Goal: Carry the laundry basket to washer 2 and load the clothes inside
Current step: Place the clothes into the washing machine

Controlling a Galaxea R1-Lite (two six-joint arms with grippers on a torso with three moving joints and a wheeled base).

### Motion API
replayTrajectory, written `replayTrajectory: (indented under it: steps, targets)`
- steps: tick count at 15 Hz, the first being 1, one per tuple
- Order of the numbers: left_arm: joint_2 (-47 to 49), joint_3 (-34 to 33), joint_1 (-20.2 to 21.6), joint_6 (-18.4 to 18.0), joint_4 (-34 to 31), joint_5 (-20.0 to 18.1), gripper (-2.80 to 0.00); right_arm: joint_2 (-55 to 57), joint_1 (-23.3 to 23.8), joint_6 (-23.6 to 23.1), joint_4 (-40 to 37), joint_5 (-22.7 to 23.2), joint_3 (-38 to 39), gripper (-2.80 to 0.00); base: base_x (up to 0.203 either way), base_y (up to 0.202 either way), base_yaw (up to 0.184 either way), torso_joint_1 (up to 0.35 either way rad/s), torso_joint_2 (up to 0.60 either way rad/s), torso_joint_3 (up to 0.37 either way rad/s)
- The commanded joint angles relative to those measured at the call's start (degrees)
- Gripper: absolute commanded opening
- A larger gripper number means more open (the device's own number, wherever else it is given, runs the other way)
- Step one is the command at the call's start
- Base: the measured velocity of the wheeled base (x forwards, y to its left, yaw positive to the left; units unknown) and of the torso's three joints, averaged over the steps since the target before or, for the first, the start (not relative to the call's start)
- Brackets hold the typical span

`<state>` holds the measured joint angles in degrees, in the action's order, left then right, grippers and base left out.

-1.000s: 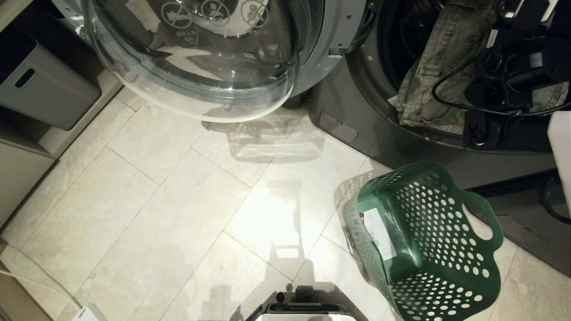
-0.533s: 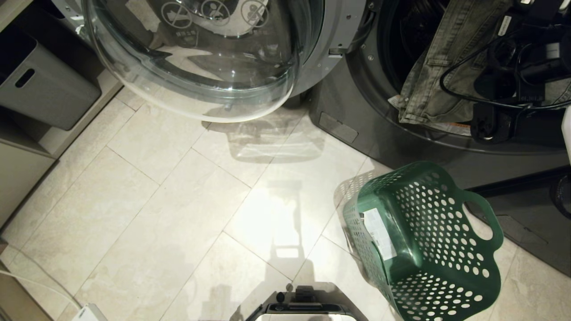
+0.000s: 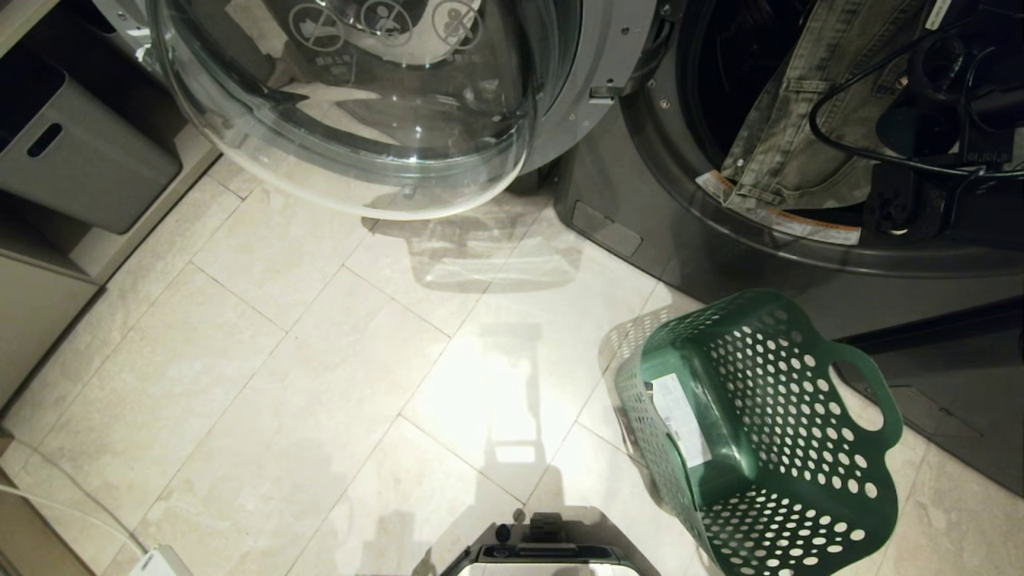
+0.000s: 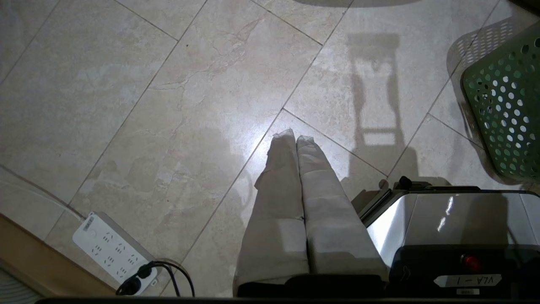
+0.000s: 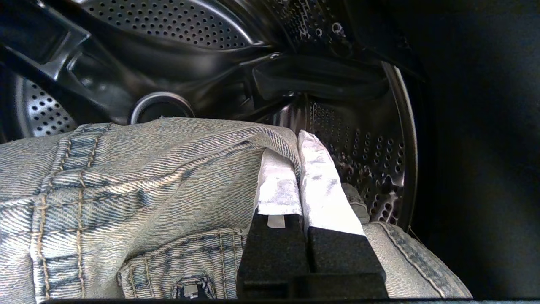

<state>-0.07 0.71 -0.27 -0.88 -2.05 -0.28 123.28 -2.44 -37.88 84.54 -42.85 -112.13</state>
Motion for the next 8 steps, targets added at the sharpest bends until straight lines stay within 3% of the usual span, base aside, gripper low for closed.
replayTrajectory:
  steps: [1, 8]
  targets:
    - [0.07, 0.0, 0.0, 0.0, 0.02, 0.01, -2.8, -0.41, -0.02, 0.02, 0.45, -0.22, -0.04, -2.8, 0.0, 0.0, 0.0, 0.0, 0.0, 0.0]
    - [0.07, 0.0, 0.0, 0.0, 0.02, -0.01, -2.8, -2.52, -0.11, 2.66, 0.71, -0.22, -0.01, -2.8, 0.0, 0.0, 0.0, 0.0, 0.0, 0.0]
